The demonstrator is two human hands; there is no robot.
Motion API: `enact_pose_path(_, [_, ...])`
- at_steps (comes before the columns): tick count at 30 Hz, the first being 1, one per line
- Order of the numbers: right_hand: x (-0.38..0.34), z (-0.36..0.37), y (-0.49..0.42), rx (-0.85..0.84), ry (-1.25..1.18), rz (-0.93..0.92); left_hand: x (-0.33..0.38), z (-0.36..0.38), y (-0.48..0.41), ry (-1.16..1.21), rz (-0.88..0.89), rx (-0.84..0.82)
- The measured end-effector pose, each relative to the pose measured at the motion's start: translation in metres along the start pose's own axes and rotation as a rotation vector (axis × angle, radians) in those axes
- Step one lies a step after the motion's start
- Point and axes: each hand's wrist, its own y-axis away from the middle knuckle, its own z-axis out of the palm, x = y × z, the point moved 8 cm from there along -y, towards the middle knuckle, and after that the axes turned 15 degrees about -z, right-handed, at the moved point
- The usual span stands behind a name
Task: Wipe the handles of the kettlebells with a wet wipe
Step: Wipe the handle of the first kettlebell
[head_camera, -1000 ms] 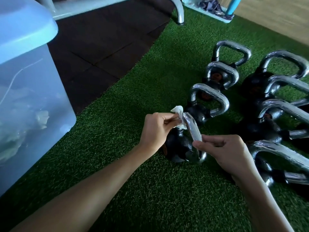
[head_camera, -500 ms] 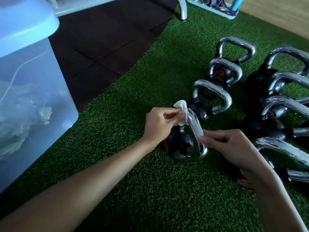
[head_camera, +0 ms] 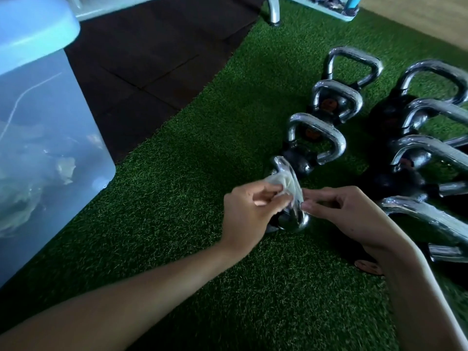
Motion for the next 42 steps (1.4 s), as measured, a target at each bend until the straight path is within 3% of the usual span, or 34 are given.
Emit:
enact_pose_path(7, [0.0,0.001,0.001,-0.016,-0.006,0.005,-0.01,0.002,0.012,0.046,-0.016,-0.01])
enact_pose_path(11, [0.003,0.0,0.0,-0.012,-0.039,0.009,-0.021,0.01,0.034,-0.237,0.152,0.037])
enact_pose_path(18, [0.003,0.003,-0.001,0.011,-0.058,0.021,-0.024,0.003,0.029,-0.353,0.297,0.066])
enact_pose_path(23, [0.001,-0.002,0.005,0.096,0.0,0.005,-0.028,-0.002,0.017,-0.398,0.228,-0.009])
enact_pose_path(26, [-0.018,-0.013,0.011,0.244,0.283,-0.179,-0.012,-0.025,0.004,-0.188,0.104,0.011])
enact_pose_path(28, [-0.037,-0.006,0.014,0.209,0.351,-0.341,0.0,-0.033,0.001,0.005,-0.066,-0.026])
enact_pose_path(30, [-0.048,0.003,0.013,0.165,0.349,-0.418,0.019,-0.029,0.0,0.128,-0.13,-0.115])
enact_pose_path(34, [-0.054,-0.003,0.009,0.263,0.155,-0.416,0.044,-0.013,-0.003,0.12,-0.184,-0.315])
enact_pose_path(37, [-0.047,-0.017,0.013,0.341,0.105,-0.404,0.044,-0.012,-0.01,-0.006,-0.24,-0.326])
enact_pose_path(40, [-0.024,-0.037,0.019,0.479,0.033,-0.284,0.058,-0.018,-0.02,-0.36,0.013,-0.05])
enact_pose_path(42, [-0.009,-0.045,0.023,0.533,0.035,-0.207,0.068,0.0,-0.021,-0.633,0.174,-0.015])
